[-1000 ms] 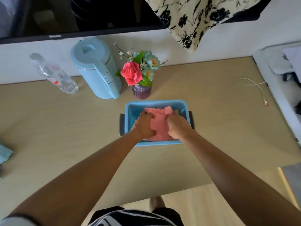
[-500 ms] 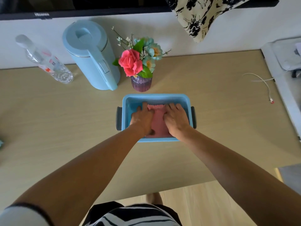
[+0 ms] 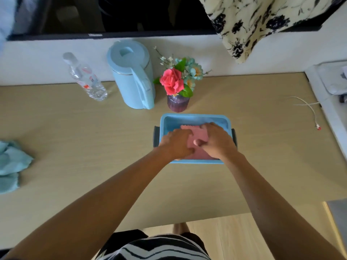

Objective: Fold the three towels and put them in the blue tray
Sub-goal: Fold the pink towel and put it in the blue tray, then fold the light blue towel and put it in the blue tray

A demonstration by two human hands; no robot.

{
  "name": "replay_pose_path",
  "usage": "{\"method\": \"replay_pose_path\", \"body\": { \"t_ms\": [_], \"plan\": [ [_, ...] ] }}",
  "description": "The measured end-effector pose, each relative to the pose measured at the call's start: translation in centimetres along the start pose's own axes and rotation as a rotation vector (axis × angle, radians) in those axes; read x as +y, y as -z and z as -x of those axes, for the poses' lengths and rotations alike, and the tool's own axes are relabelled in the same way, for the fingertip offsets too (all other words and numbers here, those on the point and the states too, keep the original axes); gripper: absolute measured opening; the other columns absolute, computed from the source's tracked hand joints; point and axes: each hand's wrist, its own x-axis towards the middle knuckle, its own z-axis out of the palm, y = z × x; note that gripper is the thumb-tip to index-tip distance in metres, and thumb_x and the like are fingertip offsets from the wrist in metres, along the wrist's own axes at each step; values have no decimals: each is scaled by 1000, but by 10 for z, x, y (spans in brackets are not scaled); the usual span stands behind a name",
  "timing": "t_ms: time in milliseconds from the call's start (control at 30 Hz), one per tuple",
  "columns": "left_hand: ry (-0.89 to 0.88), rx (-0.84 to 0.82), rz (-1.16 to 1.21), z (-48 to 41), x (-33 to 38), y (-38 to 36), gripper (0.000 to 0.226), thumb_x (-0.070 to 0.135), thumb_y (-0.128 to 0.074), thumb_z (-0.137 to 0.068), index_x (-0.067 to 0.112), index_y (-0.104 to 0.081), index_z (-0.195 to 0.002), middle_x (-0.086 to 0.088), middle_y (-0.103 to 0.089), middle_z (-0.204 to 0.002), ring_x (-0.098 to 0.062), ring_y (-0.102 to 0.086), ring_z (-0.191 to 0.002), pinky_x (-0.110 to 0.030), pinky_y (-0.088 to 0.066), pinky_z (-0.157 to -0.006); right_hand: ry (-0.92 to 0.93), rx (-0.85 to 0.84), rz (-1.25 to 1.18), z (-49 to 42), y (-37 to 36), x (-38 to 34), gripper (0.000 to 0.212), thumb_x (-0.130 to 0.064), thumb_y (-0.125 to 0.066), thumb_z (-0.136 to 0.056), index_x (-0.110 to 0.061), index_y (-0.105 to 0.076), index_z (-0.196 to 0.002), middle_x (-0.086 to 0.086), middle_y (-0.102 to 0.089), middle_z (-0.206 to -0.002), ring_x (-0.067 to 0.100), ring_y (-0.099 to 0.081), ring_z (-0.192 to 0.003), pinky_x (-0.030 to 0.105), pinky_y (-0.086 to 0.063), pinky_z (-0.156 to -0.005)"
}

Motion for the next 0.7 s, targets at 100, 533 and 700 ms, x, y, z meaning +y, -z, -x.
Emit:
{"method": "replay_pose_path", "body": {
  "t_ms": [100, 533, 700],
  "plan": [
    [-18, 179, 328, 41, -18, 24, 47, 37, -76, -81, 25, -62, -124, 8, -66, -106, -20, -66, -94, -35, -53, -90, 13, 181, -306, 19, 2, -29, 49, -33, -74, -86, -14, -59, -129, 6, -64, -124, 25, -61, -116, 37, -46, -97],
    [270, 761, 820, 197, -220, 39, 33, 27, -74, -85, 26, -63, -116, 15, -68, -104, -1, -65, -104, -31, -57, -84, 199, 134, -951, 55, -76, -233, 49, -17, -73, -85, -21, -54, -129, 0, -65, -119, 17, -68, -106, 30, -54, -90],
    [405, 852, 748, 228, -286, 29, 36, 31, -72, -87, 21, -64, -120, 8, -66, -118, -11, -61, -112, -33, -54, -90, 265, 53, -877, 65, -103, -286, 49, -16, -73, -89, -20, -54, -134, -1, -65, -124, 12, -67, -109, 32, -55, -94]
  ]
}}
